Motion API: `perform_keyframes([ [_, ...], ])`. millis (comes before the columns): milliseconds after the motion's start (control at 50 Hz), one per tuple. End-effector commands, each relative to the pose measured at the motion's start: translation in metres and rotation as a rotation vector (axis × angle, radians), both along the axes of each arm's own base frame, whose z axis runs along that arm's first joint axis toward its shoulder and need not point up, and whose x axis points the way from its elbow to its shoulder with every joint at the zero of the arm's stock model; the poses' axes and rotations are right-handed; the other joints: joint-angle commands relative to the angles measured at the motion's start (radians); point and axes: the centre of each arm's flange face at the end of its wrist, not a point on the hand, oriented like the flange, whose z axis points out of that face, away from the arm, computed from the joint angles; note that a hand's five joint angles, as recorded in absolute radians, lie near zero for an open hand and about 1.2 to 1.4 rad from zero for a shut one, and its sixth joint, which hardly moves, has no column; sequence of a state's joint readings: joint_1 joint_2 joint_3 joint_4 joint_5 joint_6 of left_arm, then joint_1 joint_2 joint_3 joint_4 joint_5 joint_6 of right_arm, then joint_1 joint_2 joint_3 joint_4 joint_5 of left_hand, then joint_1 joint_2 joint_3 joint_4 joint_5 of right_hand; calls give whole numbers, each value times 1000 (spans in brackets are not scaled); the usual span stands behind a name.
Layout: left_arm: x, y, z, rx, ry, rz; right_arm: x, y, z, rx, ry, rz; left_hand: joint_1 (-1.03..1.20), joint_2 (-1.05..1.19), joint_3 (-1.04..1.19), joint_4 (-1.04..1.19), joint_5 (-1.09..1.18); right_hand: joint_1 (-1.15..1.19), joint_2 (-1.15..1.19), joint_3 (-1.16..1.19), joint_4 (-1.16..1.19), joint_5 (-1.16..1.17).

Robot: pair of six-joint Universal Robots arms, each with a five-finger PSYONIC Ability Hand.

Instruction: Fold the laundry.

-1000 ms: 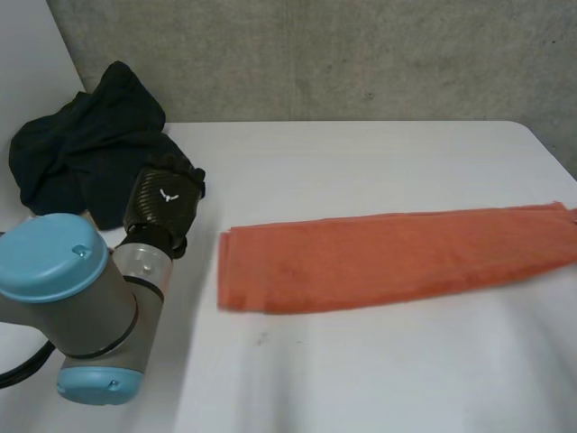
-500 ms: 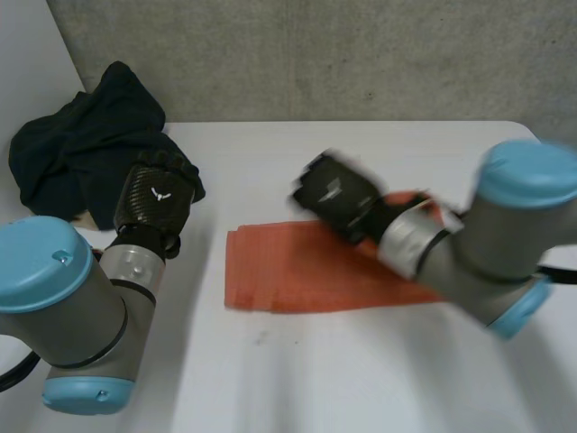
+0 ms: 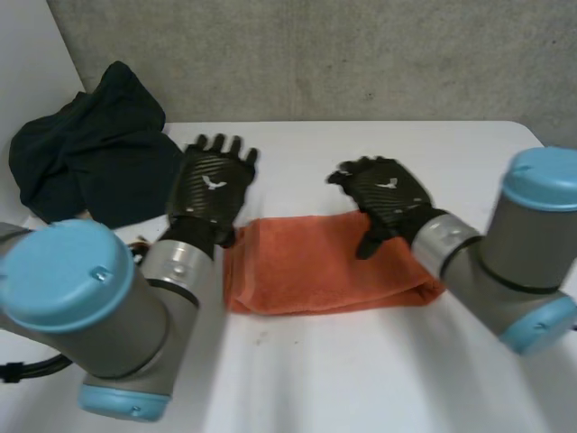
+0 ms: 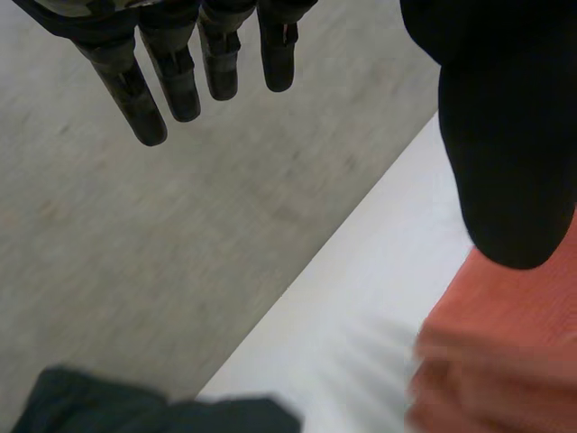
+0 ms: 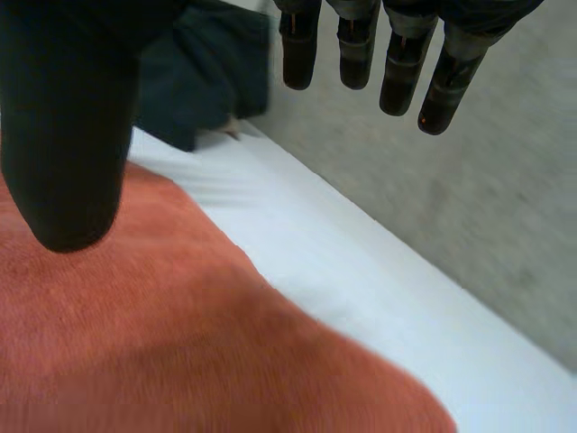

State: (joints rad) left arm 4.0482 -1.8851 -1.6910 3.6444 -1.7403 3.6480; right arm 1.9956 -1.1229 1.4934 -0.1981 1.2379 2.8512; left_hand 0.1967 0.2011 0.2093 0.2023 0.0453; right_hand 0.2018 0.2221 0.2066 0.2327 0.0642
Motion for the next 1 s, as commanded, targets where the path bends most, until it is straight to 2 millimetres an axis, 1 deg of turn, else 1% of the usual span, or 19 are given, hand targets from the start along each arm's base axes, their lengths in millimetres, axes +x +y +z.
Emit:
perform_keyframes([
  [20, -45, 16, -33, 47, -43, -160, -53, -5, -27, 78, 114, -127, -21, -26, -34, -27, -44, -27, -48, -32, -58, -64],
  [80, -50, 12, -47, 86, -78, -137, -66, -9, -36, 72, 184, -151, -21, -26, -34, -27, -44, -27, -48, -32, -58, -64],
  [240, -38, 3, -56, 148, -128, -48, -91, -20, -71, 93, 378, -165, -21, -26, -34, -27, -44, 707, 687, 702, 676, 670],
  [260, -33, 1, -57, 156, -132, -34, -93, -22, -72, 101, 409, -161, -21, -26, -34, -27, -44, 1101, 1080, 1096, 1070, 1064],
  [320, -25, -2, -51, 155, -126, -14, -91, -25, -67, 86, 414, -166, -22, -27, -35, -28, -45, 1194, 1174, 1190, 1164, 1157],
  [400, -12, -1, -40, 145, -114, 7, -88, -37, -52, 11, 414, -198, -22, -27, -35, -28, -45, 1194, 1174, 1190, 1164, 1157],
  [480, 0, -4, -28, 133, -99, 42, -49, -25, -16, -120, 370, -119, -22, -27, -35, -28, -45, 1194, 1174, 1190, 1164, 1157],
  [520, 11, -8, -17, 115, -82, 76, -20, -10, -3, -187, 352, -27, -22, -27, -35, -28, -45, 1194, 1174, 1190, 1164, 1157],
  [620, 34, -22, 1, 83, -49, 160, 33, 28, -7, -270, 323, 149, -22, -27, -35, -28, -45, 1194, 1174, 1190, 1164, 1157],
  [640, 37, -24, 3, 78, -43, 169, 51, 48, -10, -304, 307, 228, -21, -26, -34, -27, -45, 1194, 1174, 1190, 1164, 1157],
  [720, 45, -28, 7, 74, -33, 197, 85, 95, -24, -347, 257, 419, -22, -27, -35, -28, -45, 1194, 1174, 1190, 1164, 1157],
  [780, 45, -27, 5, 77, -34, 195, 91, 102, -39, -316, 259, 463, -22, -27, -35, -28, -45, 1155, 1134, 1150, 1124, 1118],
  [820, 44, -27, 5, 75, -33, 189, 92, 102, -41, -296, 250, 466, -22, -27, -35, -28, -45, 786, 766, 781, 755, 749],
  [840, 41, -26, 6, 73, -26, 178, 92, 99, -35, -280, 223, 444, -22, -27, -35, -28, -45, 171, 151, 166, 140, 134],
  [860, 40, -27, 6, 72, -23, 177, 92, 96, -33, -264, 208, 427, -22, -27, -35, -28, -45, -27, -48, -32, -58, -64],
  [900, 37, -26, 9, 67, -11, 169, 87, 86, -30, -213, 171, 375, -22, -27, -35, -28, -45, -27, -48, -32, -58, -64],
  [920, 34, -27, 11, 61, 8, 157, 75, 66, -25, -141, 117, 277, -22, -27, -35, -28, -45, -27, -48, -32, -58, -64],
  [980, 25, -26, 13, 62, 46, 132, 49, 34, -9, -33, -7, 123, -22, -27, -35, -28, -45, -27, -48, -32, -58, -64],
  [1000, 15, -23, 11, 73, 71, 103, 31, 18, 6, 15, -90, 37, -18, -23, -31, -24, -42, -27, -48, -32, -58, -64],
])
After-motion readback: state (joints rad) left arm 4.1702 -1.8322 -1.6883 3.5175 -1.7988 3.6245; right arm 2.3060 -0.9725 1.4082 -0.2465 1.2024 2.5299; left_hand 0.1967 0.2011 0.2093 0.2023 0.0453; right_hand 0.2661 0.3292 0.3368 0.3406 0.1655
